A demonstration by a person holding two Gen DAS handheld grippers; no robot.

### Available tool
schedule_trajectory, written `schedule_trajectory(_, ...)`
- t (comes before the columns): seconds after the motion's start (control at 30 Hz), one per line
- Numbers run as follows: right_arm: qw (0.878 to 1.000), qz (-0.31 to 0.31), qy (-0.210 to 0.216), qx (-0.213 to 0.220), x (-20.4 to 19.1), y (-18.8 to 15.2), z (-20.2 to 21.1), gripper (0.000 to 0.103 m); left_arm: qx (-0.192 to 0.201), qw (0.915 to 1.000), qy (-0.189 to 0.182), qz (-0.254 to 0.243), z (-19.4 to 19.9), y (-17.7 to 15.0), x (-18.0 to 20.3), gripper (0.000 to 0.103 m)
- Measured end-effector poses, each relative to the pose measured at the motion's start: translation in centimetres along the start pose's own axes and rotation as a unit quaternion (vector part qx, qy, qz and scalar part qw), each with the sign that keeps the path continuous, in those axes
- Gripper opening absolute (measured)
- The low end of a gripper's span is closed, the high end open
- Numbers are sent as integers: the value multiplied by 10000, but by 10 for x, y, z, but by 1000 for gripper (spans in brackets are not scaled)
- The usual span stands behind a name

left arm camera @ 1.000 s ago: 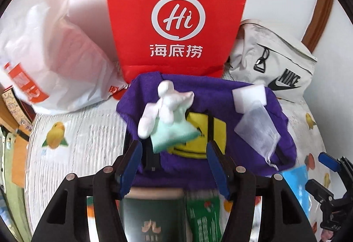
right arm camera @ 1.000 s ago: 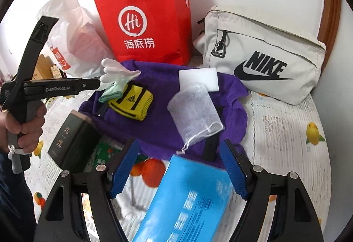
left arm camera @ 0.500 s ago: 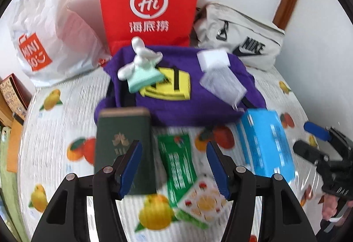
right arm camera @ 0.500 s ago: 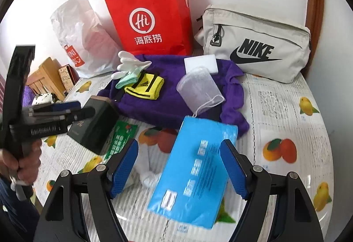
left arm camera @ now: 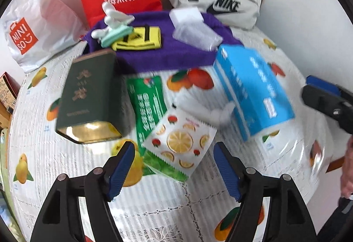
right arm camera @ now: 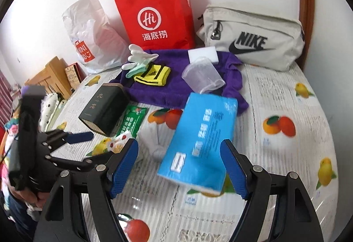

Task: Organize soft objects
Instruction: 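Withdraw both tools from the towel toward the remaining items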

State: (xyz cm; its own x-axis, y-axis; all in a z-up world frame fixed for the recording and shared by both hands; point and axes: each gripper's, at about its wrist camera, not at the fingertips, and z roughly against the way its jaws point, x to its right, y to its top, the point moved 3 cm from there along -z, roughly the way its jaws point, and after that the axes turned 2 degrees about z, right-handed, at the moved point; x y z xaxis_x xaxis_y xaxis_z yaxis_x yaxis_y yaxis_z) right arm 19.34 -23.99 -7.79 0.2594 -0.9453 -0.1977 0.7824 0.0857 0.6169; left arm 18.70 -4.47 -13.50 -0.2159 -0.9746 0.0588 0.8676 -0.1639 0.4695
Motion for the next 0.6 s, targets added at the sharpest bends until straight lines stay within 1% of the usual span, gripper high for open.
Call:
schedule_trajectory(0.1, 10000, -54, -7, -43, 4, -10, 2, 76, -121, 9999, 60, -49, -14, -4, 1, 74)
schedule_trajectory(0.3, 9998, -163, -55, -102, 15, -25, 3, 76, -231, 9994, 205, -123, -33, -4, 2, 74)
schedule_trajectory(0.4, 9996, -242, -41, -140, 22, -28, -1, 76, -194, 9996, 139, -167, -33, 0, 5, 74)
schedule_trajectory(0.53, 9991, -380, 65, -170, 27, -27, -6, 76, -111, 9994, 168, -296, -31, 5, 9, 73)
schedule_trajectory(0.57, 9990, -388, 86, -183, 27, -27, -7, 76, -84, 9994, 147, -294, -30, 6, 9, 72)
schedule_trajectory(0.6, 9990, -379, 96, -195, 27, -27, -8, 76, -50, 9995, 87, -286, -27, 6, 9, 68)
